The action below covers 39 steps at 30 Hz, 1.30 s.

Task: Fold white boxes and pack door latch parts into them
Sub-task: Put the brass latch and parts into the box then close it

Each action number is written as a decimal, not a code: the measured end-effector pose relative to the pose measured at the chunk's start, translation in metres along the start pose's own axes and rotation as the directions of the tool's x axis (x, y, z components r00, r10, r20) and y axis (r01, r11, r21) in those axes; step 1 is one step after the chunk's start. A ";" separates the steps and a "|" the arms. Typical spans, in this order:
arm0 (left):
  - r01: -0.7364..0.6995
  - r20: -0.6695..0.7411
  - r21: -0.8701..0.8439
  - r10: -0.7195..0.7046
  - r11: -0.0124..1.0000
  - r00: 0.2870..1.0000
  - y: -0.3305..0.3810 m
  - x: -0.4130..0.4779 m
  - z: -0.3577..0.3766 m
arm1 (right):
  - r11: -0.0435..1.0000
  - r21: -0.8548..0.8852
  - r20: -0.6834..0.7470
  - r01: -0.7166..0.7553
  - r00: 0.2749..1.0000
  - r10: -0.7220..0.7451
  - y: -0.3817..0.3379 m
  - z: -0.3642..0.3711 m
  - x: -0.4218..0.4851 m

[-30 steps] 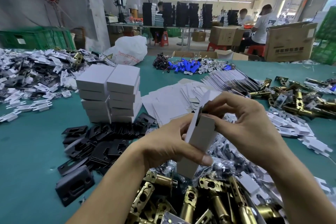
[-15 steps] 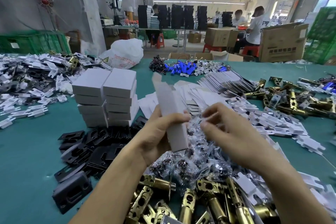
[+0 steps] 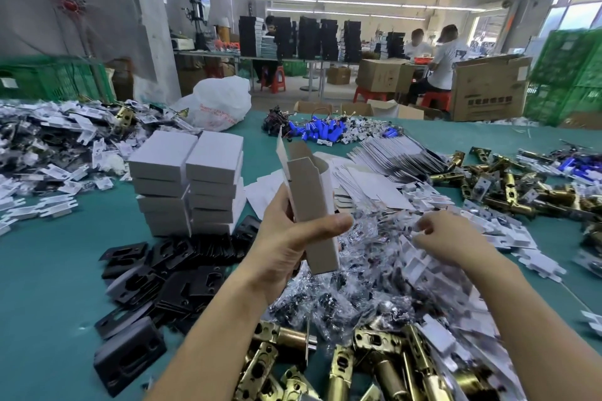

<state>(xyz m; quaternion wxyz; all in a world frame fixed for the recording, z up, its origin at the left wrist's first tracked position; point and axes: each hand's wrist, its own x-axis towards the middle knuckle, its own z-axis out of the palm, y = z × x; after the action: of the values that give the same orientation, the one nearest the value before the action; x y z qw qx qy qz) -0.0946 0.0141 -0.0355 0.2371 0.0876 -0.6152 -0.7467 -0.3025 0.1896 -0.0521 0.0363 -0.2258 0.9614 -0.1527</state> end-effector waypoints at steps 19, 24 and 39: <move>0.032 0.078 0.020 -0.033 0.999 0.996 -0.003 0.001 0.001 | 0.989 0.121 -0.046 0.089 0.995 -0.084 -0.011 -0.006 -0.022; 0.019 0.088 0.057 -0.024 0.998 0.996 -0.005 0.002 0.000 | 0.999 0.013 0.041 -0.032 0.999 0.032 -0.017 -0.002 -0.021; -0.021 0.250 0.158 -0.020 0.987 0.968 -0.007 0.002 -0.004 | 0.615 0.479 -0.650 0.626 0.724 -0.231 -0.063 -0.048 -0.069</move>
<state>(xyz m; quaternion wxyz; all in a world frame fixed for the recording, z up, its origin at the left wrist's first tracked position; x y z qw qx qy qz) -0.0966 0.0106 -0.0430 0.1498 0.0110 -0.6979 -0.7003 -0.2201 0.1798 0.0132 -0.1895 -0.3792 0.7212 -0.5479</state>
